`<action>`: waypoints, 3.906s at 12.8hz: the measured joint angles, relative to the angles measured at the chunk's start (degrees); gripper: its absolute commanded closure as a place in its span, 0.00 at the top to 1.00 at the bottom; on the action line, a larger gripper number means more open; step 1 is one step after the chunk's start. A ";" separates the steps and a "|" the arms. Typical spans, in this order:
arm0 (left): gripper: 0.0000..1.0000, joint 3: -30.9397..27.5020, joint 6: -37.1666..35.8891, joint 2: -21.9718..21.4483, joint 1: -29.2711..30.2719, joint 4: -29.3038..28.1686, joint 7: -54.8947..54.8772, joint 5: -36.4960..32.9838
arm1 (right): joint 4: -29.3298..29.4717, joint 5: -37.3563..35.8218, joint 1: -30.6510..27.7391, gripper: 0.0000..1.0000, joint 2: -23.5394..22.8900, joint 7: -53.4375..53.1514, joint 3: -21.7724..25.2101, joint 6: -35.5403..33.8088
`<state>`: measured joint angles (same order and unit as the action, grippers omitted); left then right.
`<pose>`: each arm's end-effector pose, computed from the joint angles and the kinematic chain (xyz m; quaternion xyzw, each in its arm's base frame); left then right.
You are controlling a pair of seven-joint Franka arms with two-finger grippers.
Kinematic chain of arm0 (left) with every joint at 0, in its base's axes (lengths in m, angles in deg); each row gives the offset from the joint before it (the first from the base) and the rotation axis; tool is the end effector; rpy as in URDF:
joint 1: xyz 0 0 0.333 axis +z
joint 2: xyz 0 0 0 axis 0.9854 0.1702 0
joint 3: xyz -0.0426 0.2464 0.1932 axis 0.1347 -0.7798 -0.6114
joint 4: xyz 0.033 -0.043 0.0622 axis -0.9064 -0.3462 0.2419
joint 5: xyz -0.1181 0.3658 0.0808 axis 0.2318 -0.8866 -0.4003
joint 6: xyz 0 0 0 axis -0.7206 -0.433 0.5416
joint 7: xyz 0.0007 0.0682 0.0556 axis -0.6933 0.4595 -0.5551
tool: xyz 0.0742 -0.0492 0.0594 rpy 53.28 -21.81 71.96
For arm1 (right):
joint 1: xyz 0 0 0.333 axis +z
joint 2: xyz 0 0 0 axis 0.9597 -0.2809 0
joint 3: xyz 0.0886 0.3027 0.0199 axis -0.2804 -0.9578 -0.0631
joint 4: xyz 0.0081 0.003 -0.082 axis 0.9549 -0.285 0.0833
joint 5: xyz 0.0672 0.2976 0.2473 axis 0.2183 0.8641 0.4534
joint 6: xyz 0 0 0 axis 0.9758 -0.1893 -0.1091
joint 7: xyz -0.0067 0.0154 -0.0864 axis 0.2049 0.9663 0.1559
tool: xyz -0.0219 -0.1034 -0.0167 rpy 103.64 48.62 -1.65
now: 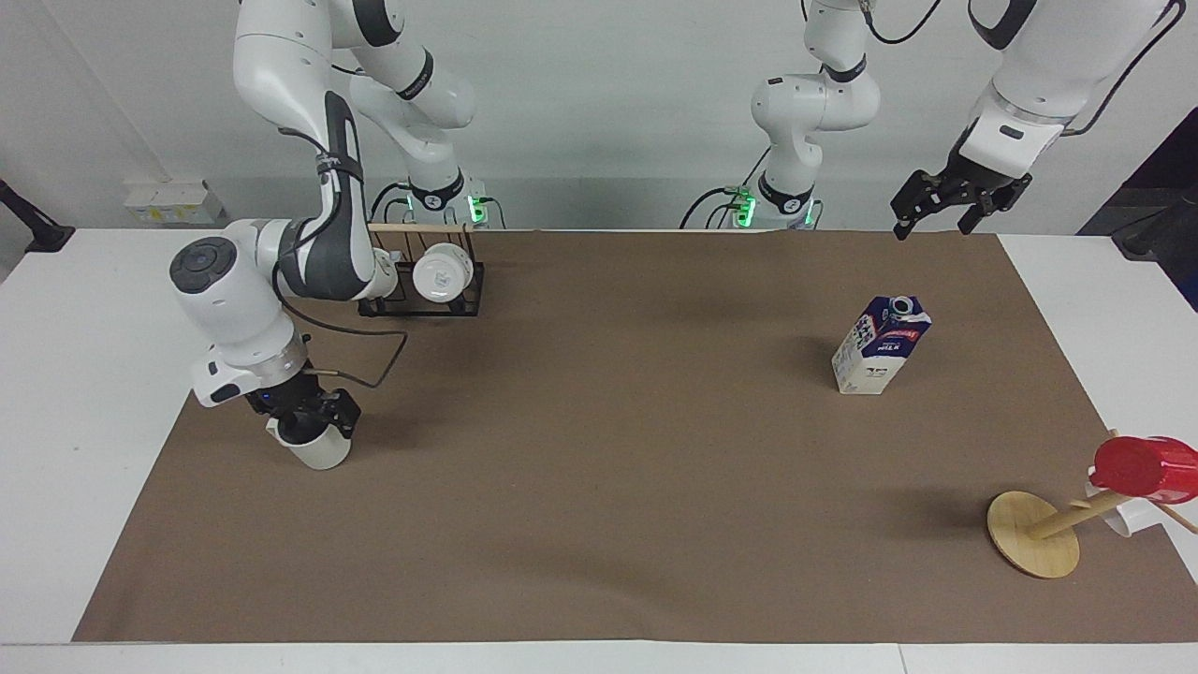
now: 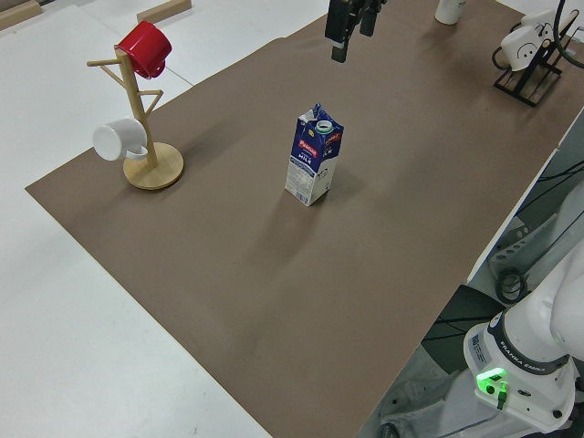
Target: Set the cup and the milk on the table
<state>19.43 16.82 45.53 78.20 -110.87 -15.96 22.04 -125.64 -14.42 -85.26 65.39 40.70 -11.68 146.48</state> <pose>0.5092 -0.0355 0.6319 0.9993 0.0281 -0.0252 0.0058 0.6511 -0.0607 0.3602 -0.9949 0.0895 -0.0464 0.0076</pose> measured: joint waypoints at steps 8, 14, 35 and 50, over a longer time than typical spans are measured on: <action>1.00 -0.05 0.00 0.00 0.00 0.00 0.00 0.00 | -1.95 -0.02 0.04 0.00 -0.01 0.00 -0.05 0.89; 1.00 -0.06 0.00 0.00 0.00 0.00 -0.31 0.00 | -0.98 -0.02 0.74 0.00 2.02 0.00 -0.11 -0.64; 1.00 -0.91 21.66 -3.80 0.25 -22.55 -5.89 0.00 | 7.67 -2.81 39.00 0.00 4.32 -36.91 -3.06 -12.76; 0.62 -1.10 36.02 -2.78 1.69 -30.32 -8.67 -0.01 | 8.11 -8.52 44.94 0.49 -5.52 -46.22 -2.87 -5.66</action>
<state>18.33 52.84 42.75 79.89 -141.19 -24.63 22.03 -117.53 -22.95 -40.32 59.88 -5.52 -14.55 140.82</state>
